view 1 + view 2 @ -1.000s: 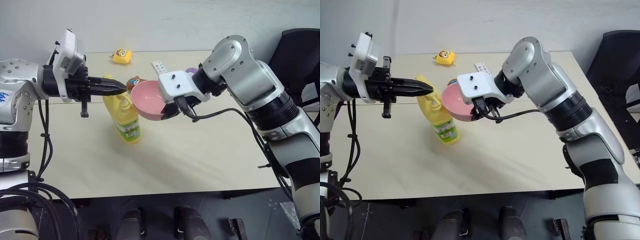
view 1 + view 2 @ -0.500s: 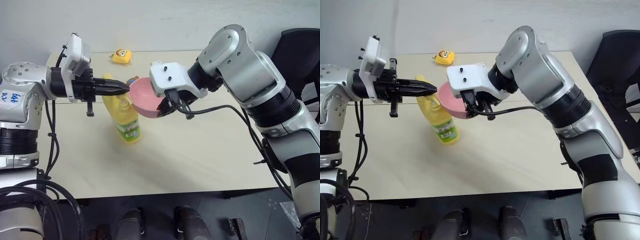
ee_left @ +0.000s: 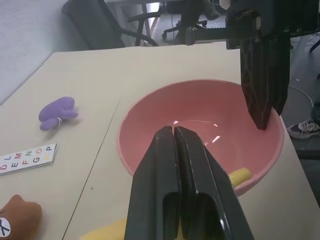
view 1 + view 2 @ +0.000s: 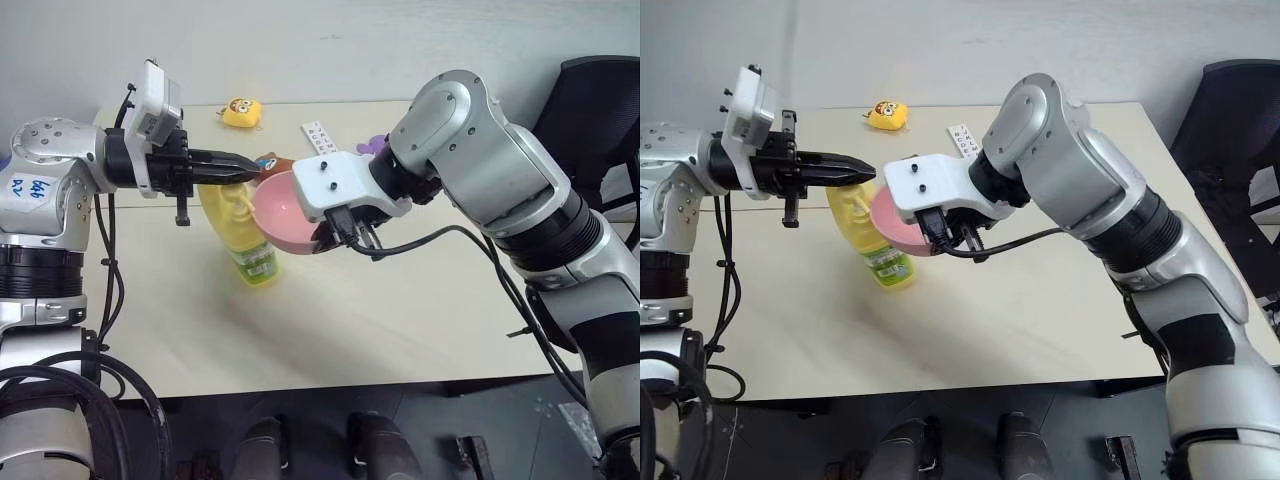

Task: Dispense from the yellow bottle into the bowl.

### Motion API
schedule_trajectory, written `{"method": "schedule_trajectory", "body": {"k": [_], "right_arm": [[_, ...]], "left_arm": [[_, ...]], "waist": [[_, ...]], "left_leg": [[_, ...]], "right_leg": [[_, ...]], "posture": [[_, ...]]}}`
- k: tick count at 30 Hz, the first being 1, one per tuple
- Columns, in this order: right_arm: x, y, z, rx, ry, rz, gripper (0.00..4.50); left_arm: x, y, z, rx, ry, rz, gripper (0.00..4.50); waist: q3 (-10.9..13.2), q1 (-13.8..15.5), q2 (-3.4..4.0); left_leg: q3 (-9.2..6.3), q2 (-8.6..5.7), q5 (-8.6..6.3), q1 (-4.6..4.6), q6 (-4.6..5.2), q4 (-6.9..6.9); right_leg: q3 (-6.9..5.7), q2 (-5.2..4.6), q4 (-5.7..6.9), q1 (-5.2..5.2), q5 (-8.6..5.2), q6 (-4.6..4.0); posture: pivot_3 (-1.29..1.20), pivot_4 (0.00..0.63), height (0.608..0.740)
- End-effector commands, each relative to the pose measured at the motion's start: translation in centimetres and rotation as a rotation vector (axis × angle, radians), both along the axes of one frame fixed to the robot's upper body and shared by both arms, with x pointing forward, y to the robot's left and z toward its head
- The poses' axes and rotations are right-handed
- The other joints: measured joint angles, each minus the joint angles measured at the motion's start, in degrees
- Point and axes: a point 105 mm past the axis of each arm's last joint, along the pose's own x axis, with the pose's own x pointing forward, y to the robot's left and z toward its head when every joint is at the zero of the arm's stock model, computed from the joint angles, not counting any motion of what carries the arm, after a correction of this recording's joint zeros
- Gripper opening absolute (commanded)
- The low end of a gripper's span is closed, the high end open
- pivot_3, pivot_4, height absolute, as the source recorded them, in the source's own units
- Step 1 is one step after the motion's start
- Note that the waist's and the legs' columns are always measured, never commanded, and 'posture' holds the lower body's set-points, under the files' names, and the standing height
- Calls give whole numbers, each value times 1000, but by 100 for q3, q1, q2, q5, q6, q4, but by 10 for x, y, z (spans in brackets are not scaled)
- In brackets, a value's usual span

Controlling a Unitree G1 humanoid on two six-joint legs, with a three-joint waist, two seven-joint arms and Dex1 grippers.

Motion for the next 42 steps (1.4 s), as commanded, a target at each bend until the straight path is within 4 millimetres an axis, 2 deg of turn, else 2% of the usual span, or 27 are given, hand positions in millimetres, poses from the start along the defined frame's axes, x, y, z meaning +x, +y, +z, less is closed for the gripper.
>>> {"method": "schedule_trajectory", "body": {"k": [1, 8, 11, 21, 26, 31, 42], "right_arm": [[-3, -11, 2, -35, -22, 15, 0], [-19, -26, -2, -78, 27, 67, 0], [-24, -24, -3, -76, 42, 106, 0], [-23, -17, 0, -62, 43, 142, 0], [-26, -17, 0, -72, 45, 176, 0], [-26, -12, 3, -69, 53, 184, 0], [-30, -6, 8, -62, 46, 230, 0]], "left_arm": [[-3, 2, 16, -5, -59, -1, 67], [-9, 6, 19, -3, -47, -16, 67], [-14, 10, 17, 23, -30, -32, 67], [-20, 19, 18, 35, -12, -15, 67], [-17, 18, 16, 37, -18, -6, 67], [-15, 18, 9, 68, -20, -4, 67], [-8, 13, 2, 90, -37, -7, 67]], "waist": [[0, 5, 0], [0, -8, -1], [1, -16, -1], [0, 2, -1], [0, 2, -2], [0, 5, -1], [0, 6, -1]], "left_leg": [[0, 0, 0, 0, 0, 0], [5, 1, -2, -3, 0, 0], [15, 10, -4, -3, -4, 0], [31, 12, -5, -25, -4, 11], [30, 16, -11, -65, 4, 63], [30, 16, -35, -65, 34, 83], [33, 17, -42, -65, 36, 87]], "right_leg": [[0, 0, -1, 0, 0, 0], [8, 2, -3, -8, 0, 0], [21, 13, -1, -16, 0, 0], [41, 17, 17, -49, 0, -2], [40, 18, 55, -75, 0, -2], [43, 17, 49, -72, -1, -3], [45, 17, 51, -73, -2, -4]], "posture": [[0, 150, 740], [0, 150, 740], [0, 150, 740], [0, 150, 740], [0, 150, 740], [0, 150, 740], [0, 150, 740]]}}
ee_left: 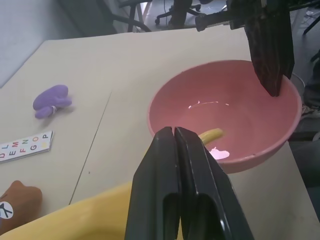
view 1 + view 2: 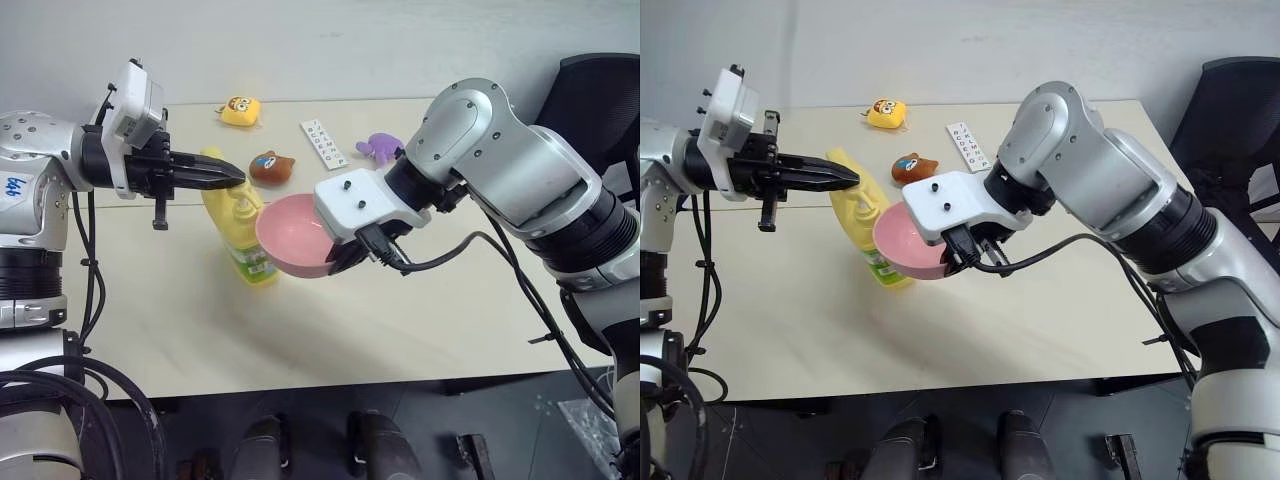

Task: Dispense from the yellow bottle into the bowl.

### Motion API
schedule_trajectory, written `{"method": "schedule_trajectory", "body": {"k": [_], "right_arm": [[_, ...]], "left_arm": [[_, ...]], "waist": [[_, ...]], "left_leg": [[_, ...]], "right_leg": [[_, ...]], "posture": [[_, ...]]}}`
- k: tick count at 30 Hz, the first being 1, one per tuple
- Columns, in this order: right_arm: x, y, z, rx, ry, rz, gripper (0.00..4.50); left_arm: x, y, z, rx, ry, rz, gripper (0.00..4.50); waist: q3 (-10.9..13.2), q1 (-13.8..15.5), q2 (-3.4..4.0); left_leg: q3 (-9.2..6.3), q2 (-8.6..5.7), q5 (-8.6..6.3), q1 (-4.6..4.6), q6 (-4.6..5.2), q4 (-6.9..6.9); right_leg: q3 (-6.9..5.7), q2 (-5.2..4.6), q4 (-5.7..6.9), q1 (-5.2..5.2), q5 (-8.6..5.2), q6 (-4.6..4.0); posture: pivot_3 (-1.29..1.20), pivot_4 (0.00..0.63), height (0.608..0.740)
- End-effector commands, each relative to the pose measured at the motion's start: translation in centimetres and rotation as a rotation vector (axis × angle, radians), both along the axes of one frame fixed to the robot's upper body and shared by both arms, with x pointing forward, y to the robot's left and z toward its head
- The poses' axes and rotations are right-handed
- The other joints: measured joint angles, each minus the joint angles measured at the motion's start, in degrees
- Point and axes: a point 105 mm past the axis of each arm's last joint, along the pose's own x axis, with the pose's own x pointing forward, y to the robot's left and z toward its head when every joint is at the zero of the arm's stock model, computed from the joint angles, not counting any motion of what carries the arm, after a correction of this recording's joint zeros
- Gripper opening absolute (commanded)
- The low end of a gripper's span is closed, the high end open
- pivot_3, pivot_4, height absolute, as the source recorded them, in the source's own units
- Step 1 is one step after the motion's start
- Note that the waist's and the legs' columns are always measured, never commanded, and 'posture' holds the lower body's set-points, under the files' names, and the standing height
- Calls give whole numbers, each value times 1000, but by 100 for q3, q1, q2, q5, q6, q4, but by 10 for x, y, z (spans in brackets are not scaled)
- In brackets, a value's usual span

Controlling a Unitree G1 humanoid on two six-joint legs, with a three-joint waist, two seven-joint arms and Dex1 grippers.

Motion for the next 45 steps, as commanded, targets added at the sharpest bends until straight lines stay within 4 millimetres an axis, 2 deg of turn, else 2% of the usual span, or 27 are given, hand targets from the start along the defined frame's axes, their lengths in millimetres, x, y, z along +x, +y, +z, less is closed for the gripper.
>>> {"method": "schedule_trajectory", "body": {"k": [1, 10, 17, 35, 41, 45], "right_arm": [[-11, 2, 11, -18, -21, 78, 0], [-11, 4, 17, 0, -38, 103, 0], [-9, 4, 16, -3, -38, 103, 0], [-9, 4, 14, -6, -37, 107, 0], [-9, 4, 14, -4, -36, 106, 0], [-9, 4, 14, -5, -36, 106, 0]], "left_arm": [[1, -1, 4, 23, -44, 3, 67], [5, -4, 1, 45, -46, 2, 67], [7, 4, -20, 166, -52, 18, 67], [11, 2, -60, 313, -63, 0, 67], [12, 0, -66, 339, -77, -9, 67], [14, -1, -59, 295, -68, 4, 67]], "waist": [[0, -1, 0], [0, 4, 0], [-2, -2, -1], [-17, 2, -4], [-20, 0, -4], [-29, -1, -3]], "left_leg": [[0, 0, 0, 0, 0, 0], [2, 0, -2, 1, 1, 5], [4, 0, -2, 7, 1, 5], [4, 0, -7, 36, 4, 7], [5, 1, -23, 89, 6, -3], [3, 7, -34, 115, 3, -4]], "right_leg": [[0, 0, 0, 0, 0, 0], [1, 0, 2, 2, 0, 0], [4, 0, 6, 4, 0, 0], [6, -7, 16, 25, -2, -3], [6, -9, 10, 70, -9, -15], [3, -8, 3, 94, -13, -23]], "posture": [[0, 150, 740], [0, 150, 740], [0, 150, 740], [0, 150, 740], [0, 150, 740], [0, 150, 740]]}}
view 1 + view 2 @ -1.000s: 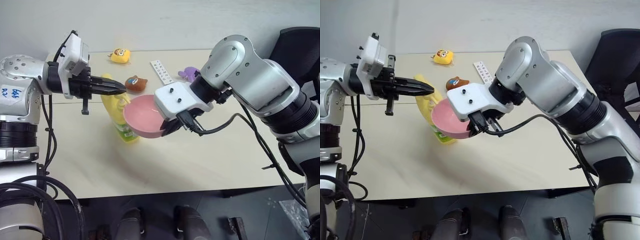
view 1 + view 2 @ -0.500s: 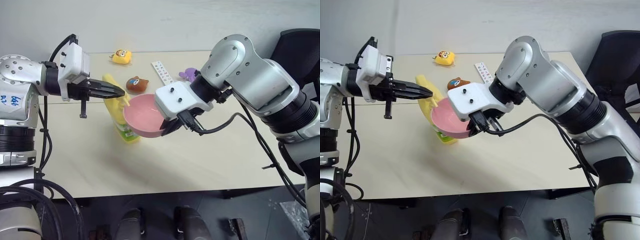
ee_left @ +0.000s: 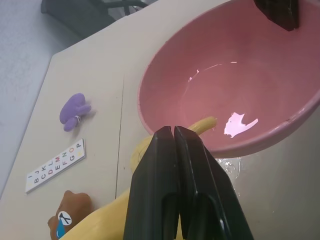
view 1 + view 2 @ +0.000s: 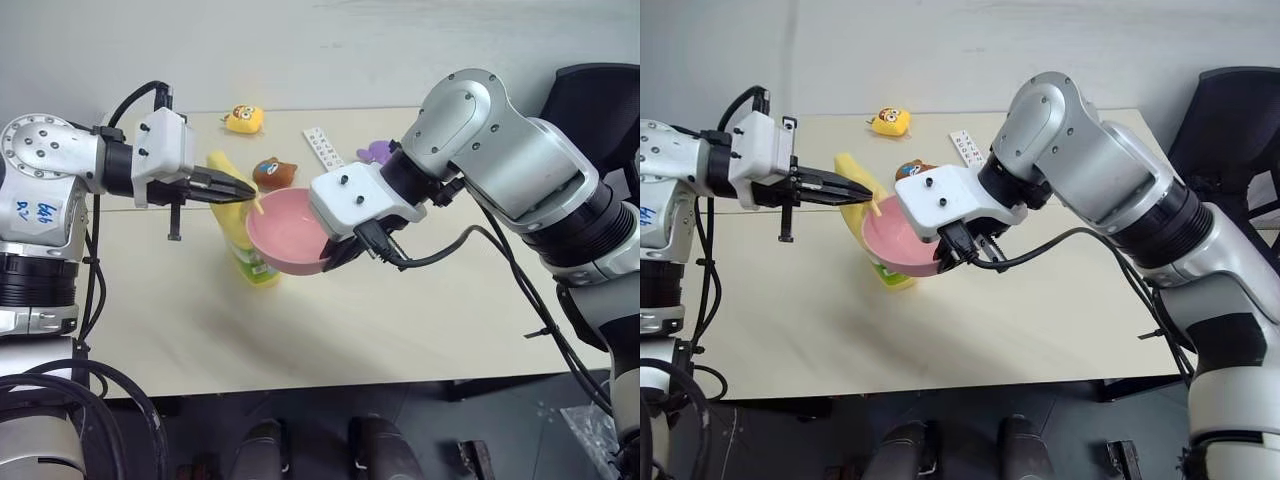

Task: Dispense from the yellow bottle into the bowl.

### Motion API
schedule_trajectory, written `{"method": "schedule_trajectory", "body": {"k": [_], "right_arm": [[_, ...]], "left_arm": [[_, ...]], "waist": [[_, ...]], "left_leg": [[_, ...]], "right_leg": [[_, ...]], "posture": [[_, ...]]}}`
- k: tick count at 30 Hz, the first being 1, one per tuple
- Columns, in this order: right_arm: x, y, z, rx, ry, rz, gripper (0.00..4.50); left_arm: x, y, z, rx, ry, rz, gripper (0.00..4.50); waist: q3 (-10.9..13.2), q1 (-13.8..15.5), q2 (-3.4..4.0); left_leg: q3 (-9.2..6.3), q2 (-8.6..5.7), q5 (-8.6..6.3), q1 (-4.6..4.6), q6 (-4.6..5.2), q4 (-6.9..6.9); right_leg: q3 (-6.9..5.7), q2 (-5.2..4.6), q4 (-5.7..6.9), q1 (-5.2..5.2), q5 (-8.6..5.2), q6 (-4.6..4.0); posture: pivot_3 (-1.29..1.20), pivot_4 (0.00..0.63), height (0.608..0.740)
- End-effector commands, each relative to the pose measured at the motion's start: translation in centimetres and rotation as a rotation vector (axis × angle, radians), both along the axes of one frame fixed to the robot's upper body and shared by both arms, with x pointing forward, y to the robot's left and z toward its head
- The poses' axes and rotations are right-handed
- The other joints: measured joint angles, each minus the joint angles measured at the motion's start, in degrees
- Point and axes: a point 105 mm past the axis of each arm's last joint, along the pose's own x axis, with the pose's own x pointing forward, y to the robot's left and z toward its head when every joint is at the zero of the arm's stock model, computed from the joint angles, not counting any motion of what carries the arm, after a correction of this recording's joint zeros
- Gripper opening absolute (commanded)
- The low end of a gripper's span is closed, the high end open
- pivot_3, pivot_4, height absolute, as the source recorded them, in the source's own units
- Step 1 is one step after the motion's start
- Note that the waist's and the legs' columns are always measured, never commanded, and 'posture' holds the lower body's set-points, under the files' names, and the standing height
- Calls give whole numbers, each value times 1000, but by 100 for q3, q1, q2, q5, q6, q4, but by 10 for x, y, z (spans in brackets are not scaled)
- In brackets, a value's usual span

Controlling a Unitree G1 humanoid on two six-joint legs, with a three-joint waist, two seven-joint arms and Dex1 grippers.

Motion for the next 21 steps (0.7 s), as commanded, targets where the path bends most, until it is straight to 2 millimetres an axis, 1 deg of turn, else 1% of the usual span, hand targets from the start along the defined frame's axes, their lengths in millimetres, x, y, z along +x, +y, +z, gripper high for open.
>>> {"method": "schedule_trajectory", "body": {"k": [1, 4, 8, 11, 15, 18, 19, 21], "right_arm": [[-9, 0, 9, -20, -17, 60, 0], [-9, 1, 9, -20, -16, 63, 0], [-10, 1, 9, -20, -14, 64, 0], [-9, 0, 9, -20, -15, 62, 0], [-8, -2, 9, -18, -15, 56, 0], [-8, -6, 10, -11, -16, 51, 0], [-8, -7, 10, -7, -16, 45, 0], [-7, -10, 11, 0, -16, 33, 0]], "left_arm": [[10, 7, -38, 81, 151, 74, 67], [10, 12, -46, 123, 151, 77, 67], [9, 11, -53, 139, 158, 69, 67], [9, 11, -50, 123, 157, 75, 67], [10, 8, -22, -11, 179, 91, 67], [5, 7, 10, -146, 208, 89, 67], [1, 8, 23, -192, 224, 88, 235], [-7, 10, 40, -248, 250, 79, 667]], "waist": [[-2, 1, 0], [-4, 0, 0], [-24, -1, 4], [-42, -1, 7], [-42, -2, 7], [-41, -1, 7], [-40, -1, 5], [-35, -1, -1]], "left_leg": [[0, 0, 0, 0, 0, 0], [0, 0, 0, 0, 1, 0], [0, 1, -1, 0, 0, -1], [0, 1, -4, 0, 1, -2], [0, 2, -4, 0, 0, -2], [-1, 2, -4, -4, 1, -2], [-2, 2, -4, -9, 1, -1], [-1, 2, -5, -21, 2, -3]], "right_leg": [[0, -1, 0, 0, 0, 0], [0, -3, 0, 0, 0, 0], [0, -8, -1, 0, 0, -1], [0, -14, -6, 1, -1, -1], [-1, -16, -6, 1, -1, -2], [-2, -3, -7, -1, -1, -2], [-3, 0, -8, -5, -1, -2], [-3, 3, -10, -15, -1, -2]], "posture": [[0, 150, 740], [0, 150, 740], [0, 150, 740], [0, 150, 740], [0, 150, 740], [0, 150, 740], [0, 150, 740], [0, 150, 740]]}}
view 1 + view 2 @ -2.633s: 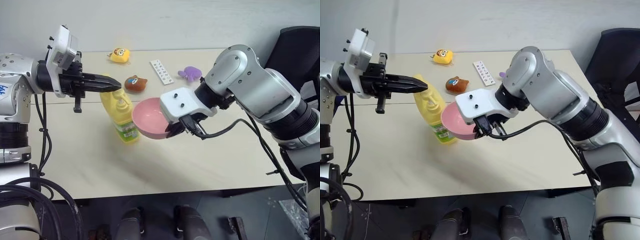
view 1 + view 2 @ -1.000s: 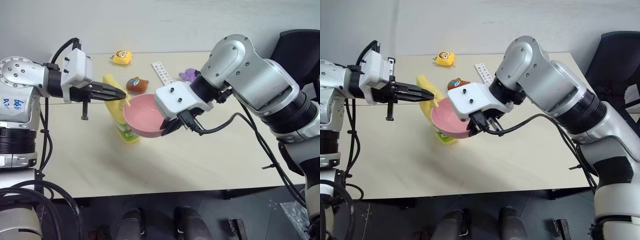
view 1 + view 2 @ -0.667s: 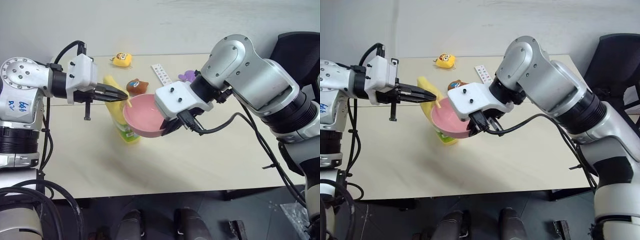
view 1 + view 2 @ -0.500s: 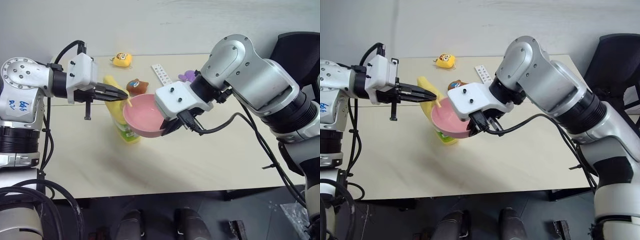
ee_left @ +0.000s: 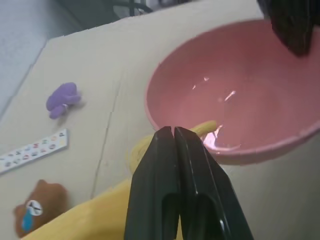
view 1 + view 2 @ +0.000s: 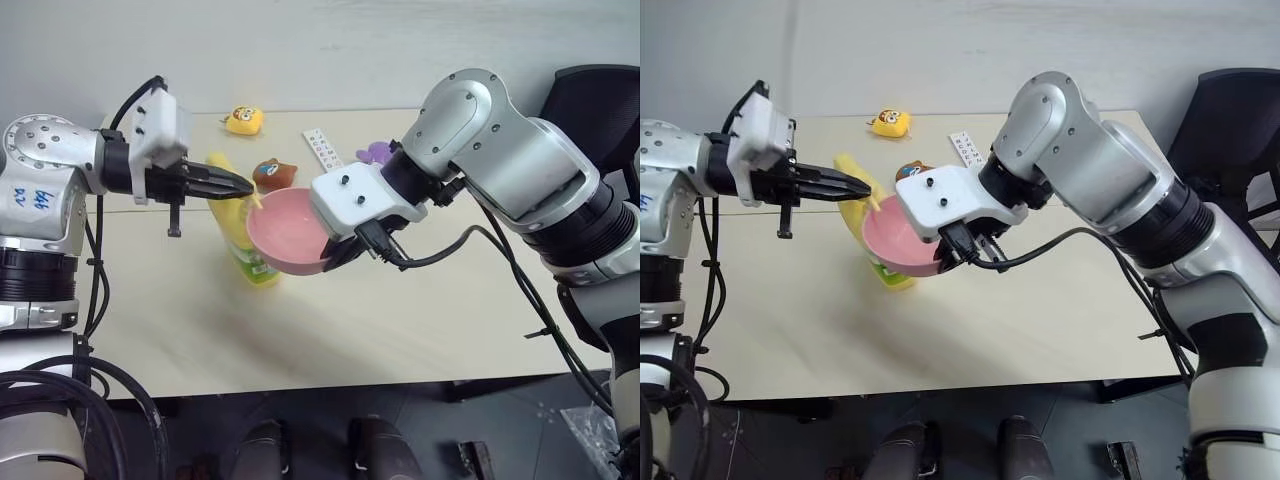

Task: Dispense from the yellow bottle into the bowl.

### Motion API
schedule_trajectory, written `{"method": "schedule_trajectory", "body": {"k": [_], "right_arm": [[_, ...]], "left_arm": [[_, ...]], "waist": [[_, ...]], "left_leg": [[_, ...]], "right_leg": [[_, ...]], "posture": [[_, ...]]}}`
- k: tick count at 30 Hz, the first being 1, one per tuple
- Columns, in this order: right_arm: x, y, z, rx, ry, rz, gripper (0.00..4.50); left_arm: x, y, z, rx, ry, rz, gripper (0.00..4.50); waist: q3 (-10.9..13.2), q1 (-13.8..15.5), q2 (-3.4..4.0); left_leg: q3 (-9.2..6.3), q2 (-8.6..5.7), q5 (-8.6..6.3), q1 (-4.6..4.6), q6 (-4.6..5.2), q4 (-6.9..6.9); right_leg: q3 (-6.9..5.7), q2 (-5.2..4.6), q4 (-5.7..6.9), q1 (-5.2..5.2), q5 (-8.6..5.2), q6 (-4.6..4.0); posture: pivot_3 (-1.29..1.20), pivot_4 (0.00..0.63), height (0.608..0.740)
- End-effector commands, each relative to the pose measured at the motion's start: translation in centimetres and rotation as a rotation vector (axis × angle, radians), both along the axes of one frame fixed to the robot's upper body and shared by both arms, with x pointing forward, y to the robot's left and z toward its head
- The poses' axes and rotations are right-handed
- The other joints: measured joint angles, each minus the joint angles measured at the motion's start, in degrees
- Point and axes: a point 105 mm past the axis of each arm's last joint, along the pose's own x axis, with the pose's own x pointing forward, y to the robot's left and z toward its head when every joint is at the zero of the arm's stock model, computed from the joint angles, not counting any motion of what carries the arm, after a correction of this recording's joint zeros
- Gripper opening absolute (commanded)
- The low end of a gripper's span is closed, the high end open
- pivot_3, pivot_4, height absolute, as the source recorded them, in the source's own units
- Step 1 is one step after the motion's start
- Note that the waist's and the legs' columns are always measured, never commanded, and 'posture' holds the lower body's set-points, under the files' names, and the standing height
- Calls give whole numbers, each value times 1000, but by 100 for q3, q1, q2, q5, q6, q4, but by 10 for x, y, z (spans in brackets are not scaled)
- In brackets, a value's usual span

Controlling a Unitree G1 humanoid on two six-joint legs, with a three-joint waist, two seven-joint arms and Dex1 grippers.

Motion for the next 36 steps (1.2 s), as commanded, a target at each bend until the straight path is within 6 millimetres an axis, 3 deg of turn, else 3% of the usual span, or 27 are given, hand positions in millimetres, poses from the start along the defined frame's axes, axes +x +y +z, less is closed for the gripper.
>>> {"method": "schedule_trajectory", "body": {"k": [1, 5, 8, 11, 13, 18, 28, 32, 36], "right_arm": [[-6, -10, 10, 2, -11, 25, 0], [-2, -25, 7, 10, -6, -18, 0], [6, -37, 1, 20, -13, -60, 0], [14, -46, -7, 40, -25, -109, 0], [27, -54, -21, 78, -49, -177, 0], [44, -65, -62, 119, -79, -253, 0], [83, -57, -121, 169, -132, -325, 0], [93, -60, -135, 154, -121, -353, 998], [98, -62, -130, 175, -109, -376, 2293]], "left_arm": [[-16, 8, 38, -125, 27, 5, 952], [-37, 18, 65, -203, 29, -2, 2179], [-57, 26, 75, -215, 44, -4, 3041], [-77, 33, 75, -179, 71, 3, 3930], [-97, 45, 61, -78, 97, 55, 4464], [-131, 61, 32, 18, 191, 152, 4464], [-151, 76, -8, 54, 234, 309, 4464], [-154, 79, -13, 39, 239, 337, 4500], [-154, 84, -18, 15, 248, 361, 4500]], "waist": [[3, 1, -6], [5, -11, -8], [7, -22, -8], [9, -30, -12], [9, -65, -12], [16, -75, -21], [16, -146, -20], [16, -155, -20], [16, -164, -20]], "left_leg": [[0, 0, 0, -10, 0, -1], [2, 2, 5, -98, -8, 13], [12, 2, 11, -98, -18, 10], [16, 3, 7, -97, -13, 8], [18, 3, 3, -89, -9, 6], [18, 5, 5, -81, -19, 8], [10, 21, 10, -64, -54, -3], [10, 25, 7, -66, -59, -2], [10, 30, 6, -59, -60, -4]], "right_leg": [[0, 2, -1, -8, 0, 0], [2, 6, 26, -84, 2, 4], [4, 8, 17, -84, 2, 5], [5, 11, 1, -83, 1, 6], [8, 10, -15, -79, 1, 7], [11, 8, -7, -78, -3, 1], [9, -5, 0, -72, -11, -19], [9, -4, 0, -73, -13, -22], [10, -6, 0, -68, -13, -23]], "posture": [[0, 150, 740], [0, 150, 740], [0, 150, 740], [0, 150, 740], [0, 150, 740], [0, 150, 740], [0, 150, 740], [0, 150, 740], [0, 150, 740]]}}
